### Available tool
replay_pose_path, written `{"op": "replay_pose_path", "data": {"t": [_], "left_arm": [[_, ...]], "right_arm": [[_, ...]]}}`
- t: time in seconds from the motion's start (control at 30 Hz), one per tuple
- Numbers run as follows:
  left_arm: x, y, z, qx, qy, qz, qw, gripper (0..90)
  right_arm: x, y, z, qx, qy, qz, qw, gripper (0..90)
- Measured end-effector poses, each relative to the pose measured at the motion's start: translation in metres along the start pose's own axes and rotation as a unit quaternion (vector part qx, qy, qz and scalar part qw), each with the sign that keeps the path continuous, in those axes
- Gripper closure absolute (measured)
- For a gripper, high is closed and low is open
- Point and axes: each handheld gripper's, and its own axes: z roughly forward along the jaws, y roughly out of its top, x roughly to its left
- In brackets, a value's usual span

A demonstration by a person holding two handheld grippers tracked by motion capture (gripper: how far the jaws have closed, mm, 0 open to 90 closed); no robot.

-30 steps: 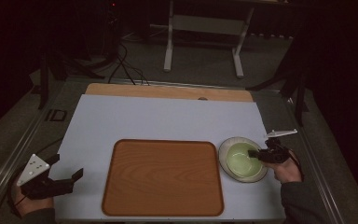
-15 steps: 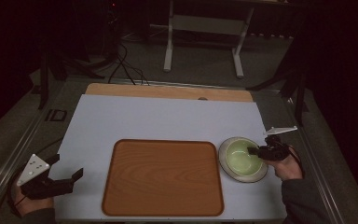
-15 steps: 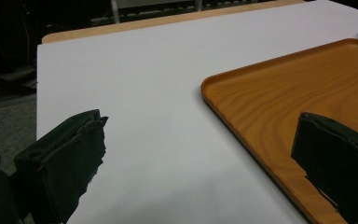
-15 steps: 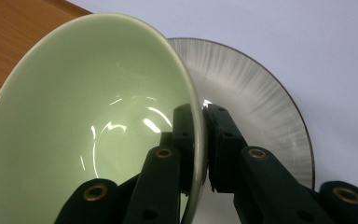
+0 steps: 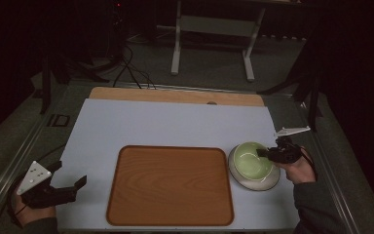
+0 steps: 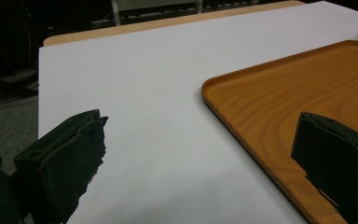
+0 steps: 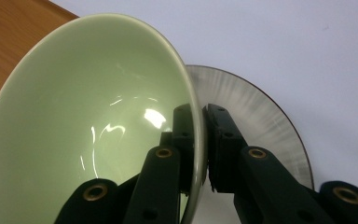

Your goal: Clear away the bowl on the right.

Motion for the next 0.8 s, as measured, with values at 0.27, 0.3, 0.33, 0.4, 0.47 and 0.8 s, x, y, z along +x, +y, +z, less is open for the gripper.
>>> {"op": "replay_pose_path", "data": {"t": [0.27, 0.3, 0.33, 0.4, 0.47, 0.8], "left_arm": [[0.0, 0.0, 0.0, -0.002, 0.0, 0.001, 1.0, 2.6], [0.0, 0.0, 0.0, -0.002, 0.0, 0.001, 1.0, 2.6], [0.0, 0.0, 0.0, -0.002, 0.0, 0.002, 1.0, 2.6], [0.0, 0.0, 0.0, -0.002, 0.0, 0.002, 1.0, 2.6], [0.0, 0.0, 0.0, -0.002, 0.0, 0.002, 1.0, 2.6], [0.0, 0.0, -0.001, -0.003, 0.0, 0.001, 1.0, 2.7]], "right_arm": [[0.004, 0.009, -0.003, -0.003, 0.001, -0.011, 0.9999, 82.7], [0.004, 0.01, -0.003, -0.004, 0.003, -0.012, 0.9999, 82.7], [0.005, 0.011, -0.003, -0.005, 0.004, -0.014, 0.9999, 82.7], [0.007, 0.014, -0.004, -0.005, 0.005, -0.016, 0.9998, 82.7], [0.008, 0.017, -0.004, -0.005, 0.005, -0.02, 0.9998, 82.6], [0.017, 0.029, -0.003, -0.007, 0.011, -0.034, 0.9993, 82.6]]}}
